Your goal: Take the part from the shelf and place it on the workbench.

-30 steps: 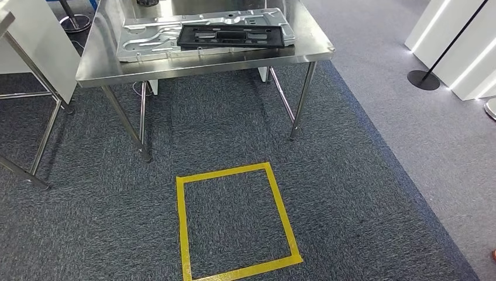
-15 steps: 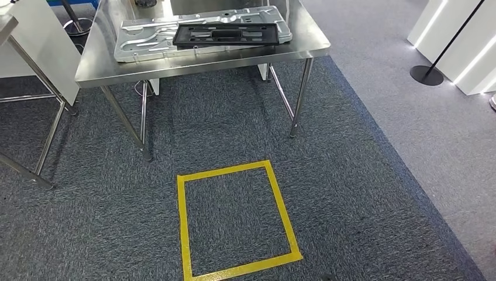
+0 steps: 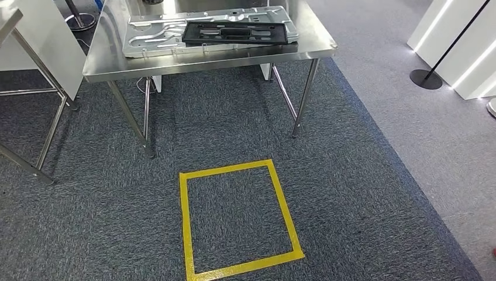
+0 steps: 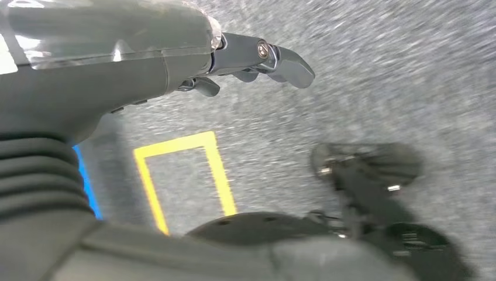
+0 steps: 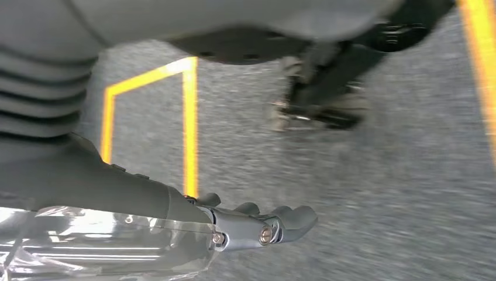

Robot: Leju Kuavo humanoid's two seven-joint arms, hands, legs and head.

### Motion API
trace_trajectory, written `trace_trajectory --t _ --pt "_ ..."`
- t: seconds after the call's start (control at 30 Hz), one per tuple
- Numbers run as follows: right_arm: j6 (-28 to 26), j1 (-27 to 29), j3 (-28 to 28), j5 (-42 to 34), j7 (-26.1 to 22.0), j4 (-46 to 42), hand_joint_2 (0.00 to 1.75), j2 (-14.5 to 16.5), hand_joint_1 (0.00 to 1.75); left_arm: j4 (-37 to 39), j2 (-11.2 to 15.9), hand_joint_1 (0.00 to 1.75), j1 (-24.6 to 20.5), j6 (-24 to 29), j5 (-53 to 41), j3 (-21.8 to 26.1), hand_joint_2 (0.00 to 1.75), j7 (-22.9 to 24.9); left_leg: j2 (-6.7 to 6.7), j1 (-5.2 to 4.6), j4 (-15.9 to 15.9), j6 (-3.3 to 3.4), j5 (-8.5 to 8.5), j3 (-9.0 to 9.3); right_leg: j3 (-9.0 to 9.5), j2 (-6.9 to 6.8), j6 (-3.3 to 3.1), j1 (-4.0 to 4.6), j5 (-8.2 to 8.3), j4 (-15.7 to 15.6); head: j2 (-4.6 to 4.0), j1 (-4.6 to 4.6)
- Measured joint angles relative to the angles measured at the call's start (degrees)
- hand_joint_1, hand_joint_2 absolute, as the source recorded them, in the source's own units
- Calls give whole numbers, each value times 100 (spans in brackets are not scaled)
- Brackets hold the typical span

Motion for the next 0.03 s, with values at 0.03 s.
trace_trajectory --t 0.03 --pt "8 43 18 -27 4 16 0 0 0 -43 8 0 -10 -3 65 -53 0 0 -2 1 1 -5 1 3 111 0 -3 -2 114 -207 0 0"
